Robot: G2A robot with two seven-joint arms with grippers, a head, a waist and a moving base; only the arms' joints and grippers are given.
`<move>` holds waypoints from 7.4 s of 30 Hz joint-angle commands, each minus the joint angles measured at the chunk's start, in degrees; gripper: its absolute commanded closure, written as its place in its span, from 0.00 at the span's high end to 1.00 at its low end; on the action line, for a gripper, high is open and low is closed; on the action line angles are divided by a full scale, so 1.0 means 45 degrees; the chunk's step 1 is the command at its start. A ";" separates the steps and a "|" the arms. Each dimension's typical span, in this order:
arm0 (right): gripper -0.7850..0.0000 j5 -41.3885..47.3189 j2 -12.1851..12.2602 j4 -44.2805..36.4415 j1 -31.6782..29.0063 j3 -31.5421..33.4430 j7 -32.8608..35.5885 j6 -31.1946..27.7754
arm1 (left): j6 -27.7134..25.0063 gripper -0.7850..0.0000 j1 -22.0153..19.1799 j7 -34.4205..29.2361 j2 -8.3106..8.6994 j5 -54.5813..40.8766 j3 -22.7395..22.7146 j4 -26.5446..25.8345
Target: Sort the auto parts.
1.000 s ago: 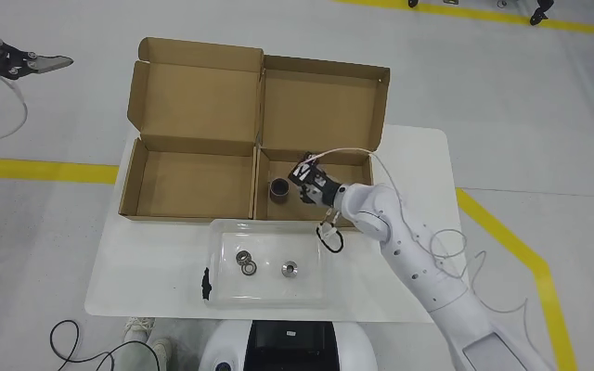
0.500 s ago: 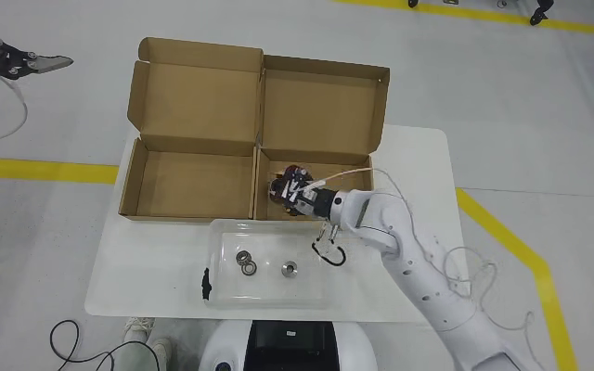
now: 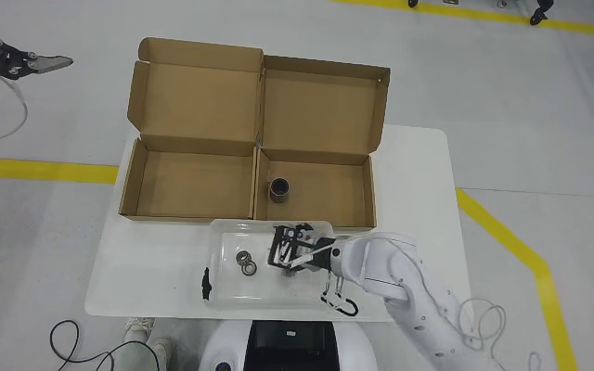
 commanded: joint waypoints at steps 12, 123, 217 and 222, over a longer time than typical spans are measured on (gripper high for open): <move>0.47 -0.0718 0.0368 -0.0091 -0.1097 -0.0385 0.1776 -0.0177 | 0.0000 1.00 0.0000 0.0000 0.0000 0.0000 0.0000 0.0000; 0.00 0.1320 -0.0592 0.2292 0.5790 -0.0909 -1.0128 -0.0127 | 0.0000 1.00 0.0000 0.0000 0.0000 0.0000 0.0000 0.0000; 0.00 0.2568 0.0215 0.4274 0.3028 0.1520 -0.1338 0.1788 | 0.0000 1.00 0.0000 0.0000 0.0000 0.0000 0.0000 0.0000; 0.00 0.2531 0.0125 0.5140 0.3374 0.0990 -0.0851 0.2126 | 0.0000 1.00 0.0000 0.0000 0.0000 0.0000 0.0000 0.0000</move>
